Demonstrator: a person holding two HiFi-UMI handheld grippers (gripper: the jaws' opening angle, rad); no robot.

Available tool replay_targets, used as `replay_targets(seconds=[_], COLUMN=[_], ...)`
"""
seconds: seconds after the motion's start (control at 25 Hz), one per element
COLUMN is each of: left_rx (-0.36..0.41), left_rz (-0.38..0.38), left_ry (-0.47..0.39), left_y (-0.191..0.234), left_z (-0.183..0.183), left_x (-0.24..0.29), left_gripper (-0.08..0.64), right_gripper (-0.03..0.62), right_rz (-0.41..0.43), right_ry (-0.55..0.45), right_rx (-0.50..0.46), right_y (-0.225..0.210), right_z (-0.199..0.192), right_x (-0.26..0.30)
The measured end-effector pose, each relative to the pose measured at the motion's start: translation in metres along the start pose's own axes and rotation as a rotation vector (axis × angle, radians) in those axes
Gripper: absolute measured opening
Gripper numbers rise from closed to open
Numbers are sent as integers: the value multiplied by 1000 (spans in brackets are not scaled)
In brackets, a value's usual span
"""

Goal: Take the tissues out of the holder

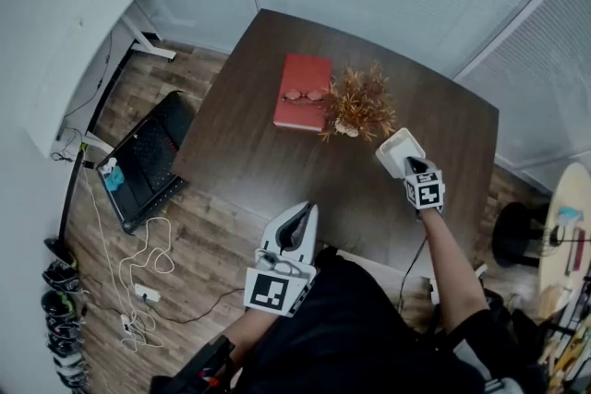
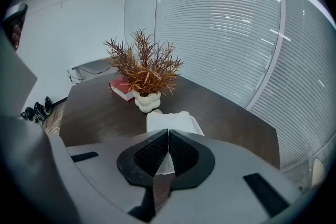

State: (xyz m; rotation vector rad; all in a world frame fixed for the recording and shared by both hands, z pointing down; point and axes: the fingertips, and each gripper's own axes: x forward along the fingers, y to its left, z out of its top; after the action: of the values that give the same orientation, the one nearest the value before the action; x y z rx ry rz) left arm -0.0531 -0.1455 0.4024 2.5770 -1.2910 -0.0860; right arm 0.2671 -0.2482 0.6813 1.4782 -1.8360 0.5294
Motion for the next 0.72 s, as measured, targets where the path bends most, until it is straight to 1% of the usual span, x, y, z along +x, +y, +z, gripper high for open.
replay_targets(seconds=[0.24, 0.48, 0.64, 0.72], left_rx=[-15, -27, 34, 40], left_rz=[-20, -42, -99, -115], left_ry=[-5, -7, -25, -22], left_y=[7, 13, 6, 5], left_z=[3, 3, 10, 12], left_x=[-11, -21, -30, -35], left_gripper=[-3, -3, -3, -3], right_gripper=[12, 12, 12, 12], right_rz=[-12, 14, 26, 28], right_ry=[-9, -1, 3, 4], right_rx=[24, 8, 15, 17], right_y=[14, 32, 47, 56], right_z=[1, -1, 1, 1], right_x=[-11, -17, -21, -24])
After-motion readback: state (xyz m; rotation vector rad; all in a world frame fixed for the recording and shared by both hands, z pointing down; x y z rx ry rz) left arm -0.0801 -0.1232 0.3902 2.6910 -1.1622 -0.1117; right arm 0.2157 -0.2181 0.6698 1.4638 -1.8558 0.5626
